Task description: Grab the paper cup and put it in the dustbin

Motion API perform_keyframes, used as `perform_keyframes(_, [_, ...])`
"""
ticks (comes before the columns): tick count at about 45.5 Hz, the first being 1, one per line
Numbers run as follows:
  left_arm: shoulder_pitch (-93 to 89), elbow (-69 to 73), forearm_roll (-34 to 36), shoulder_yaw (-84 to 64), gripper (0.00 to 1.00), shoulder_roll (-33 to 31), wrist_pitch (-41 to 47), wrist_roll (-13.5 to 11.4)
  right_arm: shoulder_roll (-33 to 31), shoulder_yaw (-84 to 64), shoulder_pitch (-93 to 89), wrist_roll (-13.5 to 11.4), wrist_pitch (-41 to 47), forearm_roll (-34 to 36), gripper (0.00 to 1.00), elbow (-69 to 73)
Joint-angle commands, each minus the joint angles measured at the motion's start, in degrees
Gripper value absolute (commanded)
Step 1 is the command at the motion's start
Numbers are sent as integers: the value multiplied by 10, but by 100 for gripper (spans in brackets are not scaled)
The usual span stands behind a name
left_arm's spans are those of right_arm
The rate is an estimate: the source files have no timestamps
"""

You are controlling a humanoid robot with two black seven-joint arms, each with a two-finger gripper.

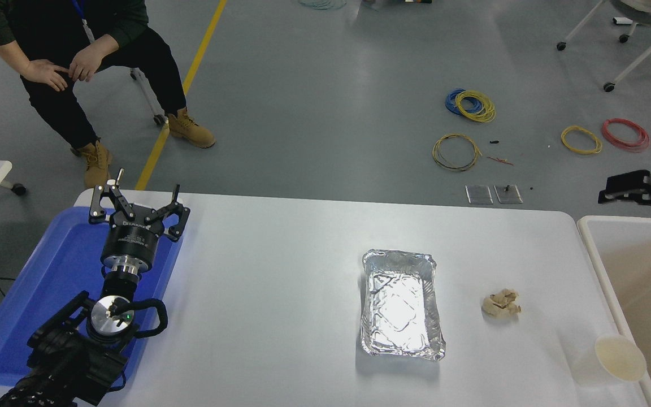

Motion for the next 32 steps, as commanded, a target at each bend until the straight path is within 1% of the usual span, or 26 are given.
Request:
perform_keyframes(1, [0,0,0,0,100,0,0,0,-2,-79,49,1,21,-38,100,55])
perform_keyframes(13, [0,0,0,0,100,0,0,0,-18,-126,60,1,29,-41,100,76])
perform_keyframes(32, [0,0,0,0,100,0,1,0,-61,-110,13,3,23,-92,100,82])
